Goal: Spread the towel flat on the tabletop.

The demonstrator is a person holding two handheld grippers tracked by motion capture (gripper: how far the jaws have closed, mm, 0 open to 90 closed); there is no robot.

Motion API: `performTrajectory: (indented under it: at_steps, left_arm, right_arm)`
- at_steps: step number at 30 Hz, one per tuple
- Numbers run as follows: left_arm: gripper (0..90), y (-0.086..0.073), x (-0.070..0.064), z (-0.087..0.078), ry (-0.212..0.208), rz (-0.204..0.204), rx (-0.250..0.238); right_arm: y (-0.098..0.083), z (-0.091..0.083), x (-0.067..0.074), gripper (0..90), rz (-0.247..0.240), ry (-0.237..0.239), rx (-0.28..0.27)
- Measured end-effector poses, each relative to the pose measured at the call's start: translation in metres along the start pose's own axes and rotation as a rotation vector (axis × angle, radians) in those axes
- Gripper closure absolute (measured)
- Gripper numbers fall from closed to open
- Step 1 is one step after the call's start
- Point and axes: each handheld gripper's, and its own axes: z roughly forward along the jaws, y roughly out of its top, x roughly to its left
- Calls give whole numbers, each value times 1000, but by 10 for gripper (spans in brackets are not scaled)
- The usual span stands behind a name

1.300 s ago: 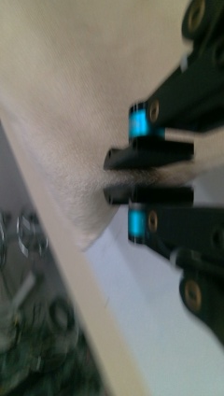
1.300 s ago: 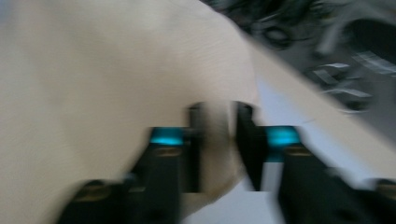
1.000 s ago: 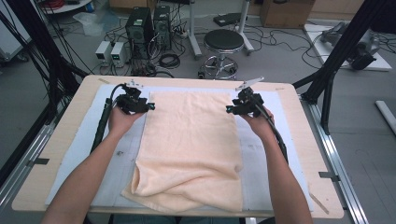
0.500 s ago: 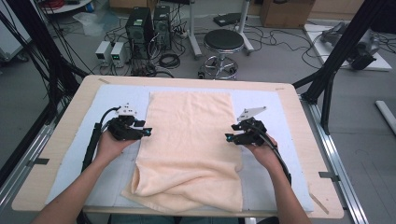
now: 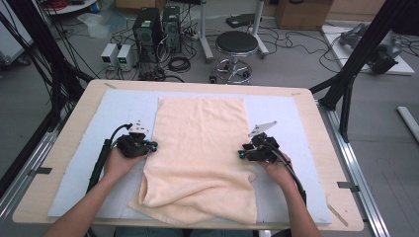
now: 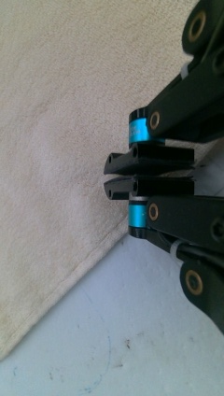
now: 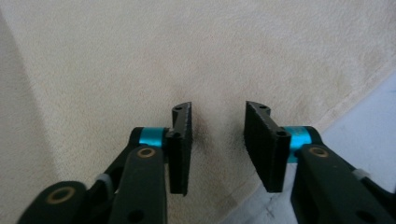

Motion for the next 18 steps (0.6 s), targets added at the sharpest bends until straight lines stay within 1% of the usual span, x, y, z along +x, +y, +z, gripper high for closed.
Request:
performTrajectory:
  at_steps: [1,2,4,6,7,9,10,12,14,15,16,17,18]
  left_arm:
    - [872,0,0,1,5,-9,-2]
    - [873,0,1,1,6,-13,-5]
    - [875,1,3,2,22,-23,-9]
    - [877,2,5,3,38,-38,-17]
    - [877,3,6,4,39,-42,-20]
    - [877,6,9,5,53,-51,-18]
    - [876,7,10,6,65,-58,-25]
    - [877,11,13,7,90,-58,-41]
    - [876,14,17,7,111,-77,-68]
    - [876,15,19,9,117,-100,-69]
    - [873,17,22,10,128,-98,-50]
    - [867,17,22,10,139,-96,-54]
    - [836,16,24,8,124,-103,-65]
  right_arm:
    - [0,0,-1,753,2,6,-7]
    - [0,1,-3,778,2,9,-10]
    - [1,2,-5,816,12,20,-14]
    - [2,2,-5,842,13,19,-15]
    - [3,3,-7,848,5,20,-13]
    - [5,4,-6,852,-3,2,-18]
    - [5,4,-6,852,-2,-3,-17]
    - [7,5,-8,853,9,-18,-19]
    - [10,7,-11,852,14,-36,-30]
    - [12,8,-11,849,19,-35,-28]
    - [13,10,-12,834,15,-37,-29]
    - [13,10,-12,802,12,-45,-31]
    - [13,9,-12,775,13,-42,-35]
